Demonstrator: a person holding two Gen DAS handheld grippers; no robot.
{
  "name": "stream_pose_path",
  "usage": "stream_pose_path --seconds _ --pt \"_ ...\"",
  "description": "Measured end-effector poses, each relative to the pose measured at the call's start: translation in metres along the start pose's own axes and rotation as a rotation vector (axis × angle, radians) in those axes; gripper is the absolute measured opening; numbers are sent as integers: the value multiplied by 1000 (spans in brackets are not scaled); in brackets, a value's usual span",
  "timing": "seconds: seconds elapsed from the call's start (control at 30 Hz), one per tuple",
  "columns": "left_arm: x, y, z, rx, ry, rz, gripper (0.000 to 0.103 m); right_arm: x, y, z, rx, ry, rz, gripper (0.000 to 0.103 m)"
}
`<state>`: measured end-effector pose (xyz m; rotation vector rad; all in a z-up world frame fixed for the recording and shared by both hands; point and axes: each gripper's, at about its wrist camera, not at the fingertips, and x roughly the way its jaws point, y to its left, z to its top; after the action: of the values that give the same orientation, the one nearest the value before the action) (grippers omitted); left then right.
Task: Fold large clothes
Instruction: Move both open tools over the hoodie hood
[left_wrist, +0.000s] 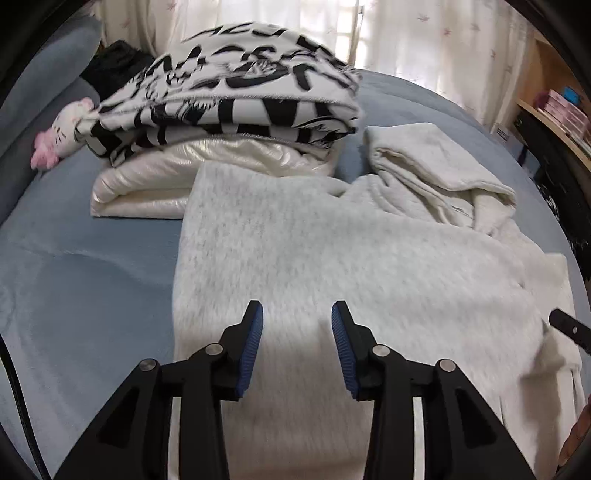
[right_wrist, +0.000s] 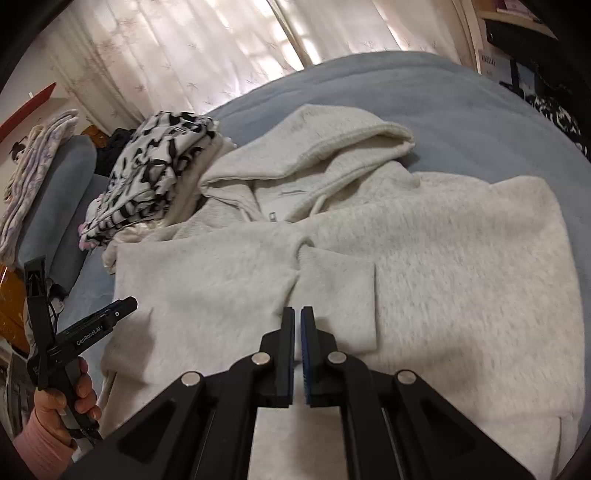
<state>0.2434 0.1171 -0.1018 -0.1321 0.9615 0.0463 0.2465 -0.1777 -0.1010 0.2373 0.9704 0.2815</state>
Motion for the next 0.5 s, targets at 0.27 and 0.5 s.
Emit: stream_pose_path --seconds 0.27,0.5 --pt "-59 -26 -20 74 -47 -47 56 -40 15 -13 -33 1 40 5" --pt "-112 -37 -33 114 -67 -106 60 -83 30 -24 -63 -20 47 32"
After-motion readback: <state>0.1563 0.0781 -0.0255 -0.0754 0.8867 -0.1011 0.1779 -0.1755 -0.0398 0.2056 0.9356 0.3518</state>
